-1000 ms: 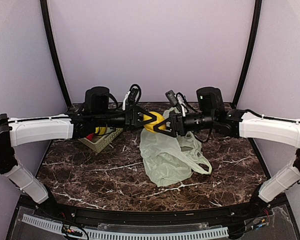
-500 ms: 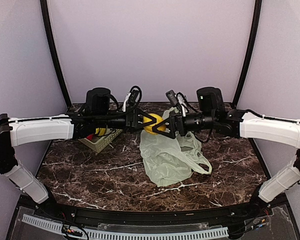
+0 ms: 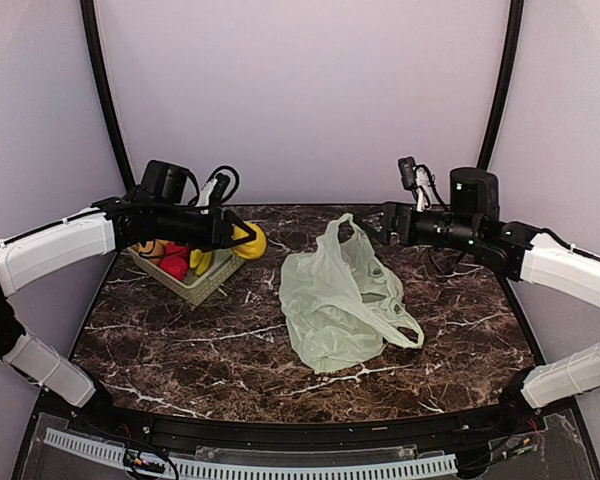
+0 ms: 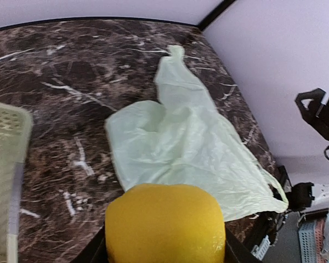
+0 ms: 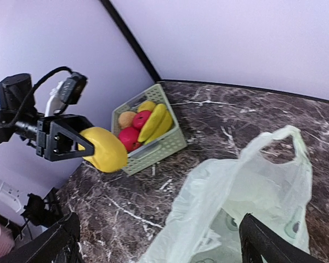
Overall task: Untie the knot of the plastic bag and take out the fruit
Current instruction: Pass from the right arm to the left, then place the fake fruit in the bin.
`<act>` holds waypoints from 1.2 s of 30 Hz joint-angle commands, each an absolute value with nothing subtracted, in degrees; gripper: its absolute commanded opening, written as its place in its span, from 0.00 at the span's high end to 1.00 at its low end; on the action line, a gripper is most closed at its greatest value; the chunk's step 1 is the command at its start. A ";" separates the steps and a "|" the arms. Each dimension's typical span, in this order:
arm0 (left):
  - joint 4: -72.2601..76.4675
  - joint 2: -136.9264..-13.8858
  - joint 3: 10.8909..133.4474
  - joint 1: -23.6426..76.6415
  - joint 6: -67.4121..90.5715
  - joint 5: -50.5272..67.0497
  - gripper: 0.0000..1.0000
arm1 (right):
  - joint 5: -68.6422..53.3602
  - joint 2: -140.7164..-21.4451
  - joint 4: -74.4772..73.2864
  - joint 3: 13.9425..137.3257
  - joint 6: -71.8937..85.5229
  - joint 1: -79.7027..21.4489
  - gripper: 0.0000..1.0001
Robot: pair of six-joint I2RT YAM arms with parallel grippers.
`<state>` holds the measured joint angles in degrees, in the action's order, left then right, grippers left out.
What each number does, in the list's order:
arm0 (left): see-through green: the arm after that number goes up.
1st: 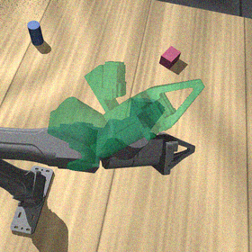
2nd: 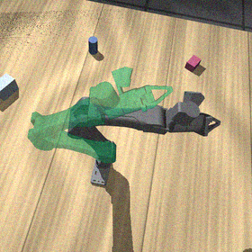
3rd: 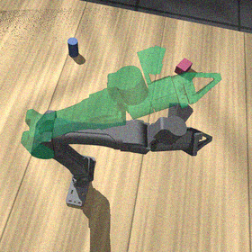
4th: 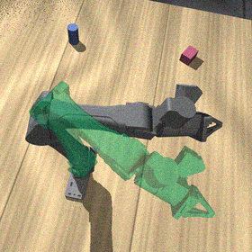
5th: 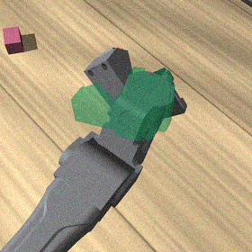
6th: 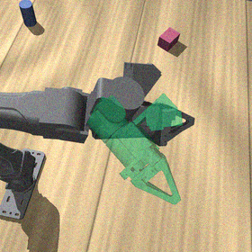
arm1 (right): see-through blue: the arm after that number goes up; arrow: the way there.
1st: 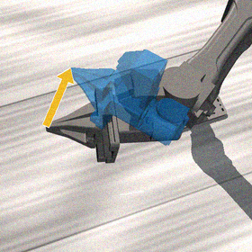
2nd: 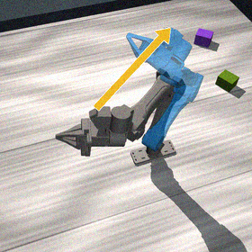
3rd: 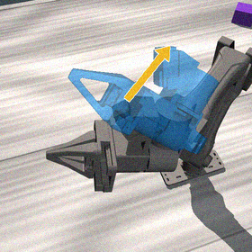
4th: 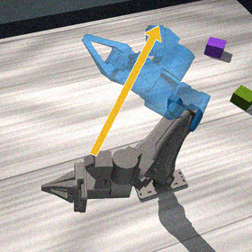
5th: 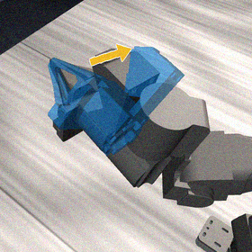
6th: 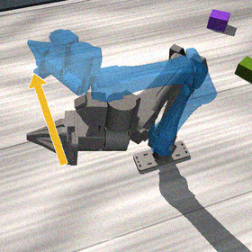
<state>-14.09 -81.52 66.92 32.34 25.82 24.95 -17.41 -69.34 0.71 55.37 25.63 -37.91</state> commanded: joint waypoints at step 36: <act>-28.26 -101.22 78.75 13.54 8.72 14.42 0.25 | -6.22 -60.92 -10.99 51.06 24.52 -27.25 0.01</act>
